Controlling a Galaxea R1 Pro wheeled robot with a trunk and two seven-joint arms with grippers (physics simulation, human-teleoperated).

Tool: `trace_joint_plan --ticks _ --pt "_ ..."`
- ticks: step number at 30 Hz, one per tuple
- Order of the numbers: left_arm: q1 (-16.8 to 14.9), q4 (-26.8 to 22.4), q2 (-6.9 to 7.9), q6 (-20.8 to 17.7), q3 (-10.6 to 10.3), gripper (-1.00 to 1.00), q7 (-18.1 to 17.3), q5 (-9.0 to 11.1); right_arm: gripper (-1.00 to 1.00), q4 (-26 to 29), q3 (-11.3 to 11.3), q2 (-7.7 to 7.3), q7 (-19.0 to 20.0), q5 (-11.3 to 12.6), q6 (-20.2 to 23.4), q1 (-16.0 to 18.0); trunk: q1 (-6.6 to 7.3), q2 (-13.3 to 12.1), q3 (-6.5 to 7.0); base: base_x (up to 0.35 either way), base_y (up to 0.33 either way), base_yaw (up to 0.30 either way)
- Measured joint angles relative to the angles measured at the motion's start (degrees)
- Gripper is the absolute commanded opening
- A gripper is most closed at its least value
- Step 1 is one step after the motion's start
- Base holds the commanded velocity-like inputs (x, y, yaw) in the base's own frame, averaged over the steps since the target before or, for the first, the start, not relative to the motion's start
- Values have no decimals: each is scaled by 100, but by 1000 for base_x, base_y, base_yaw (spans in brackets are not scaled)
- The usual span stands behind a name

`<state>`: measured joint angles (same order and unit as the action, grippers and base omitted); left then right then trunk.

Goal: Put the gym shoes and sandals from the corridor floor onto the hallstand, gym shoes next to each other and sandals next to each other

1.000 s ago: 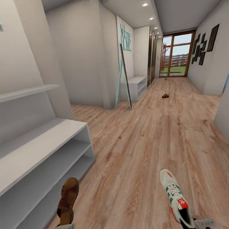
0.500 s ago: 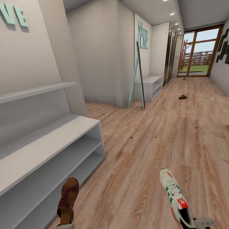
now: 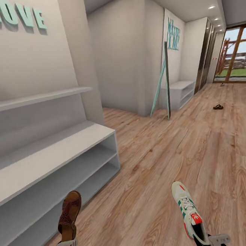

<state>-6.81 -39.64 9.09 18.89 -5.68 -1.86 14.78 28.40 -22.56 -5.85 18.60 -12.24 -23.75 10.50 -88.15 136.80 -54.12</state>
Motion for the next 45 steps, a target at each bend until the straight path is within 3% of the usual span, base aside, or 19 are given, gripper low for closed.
trace_joint_plan --ticks 45 --pt "1 3 0 -2 21 -100 -1 -1 -100 -1 1 0 0 6 -1 0 -2 0 0 10 -12 277"
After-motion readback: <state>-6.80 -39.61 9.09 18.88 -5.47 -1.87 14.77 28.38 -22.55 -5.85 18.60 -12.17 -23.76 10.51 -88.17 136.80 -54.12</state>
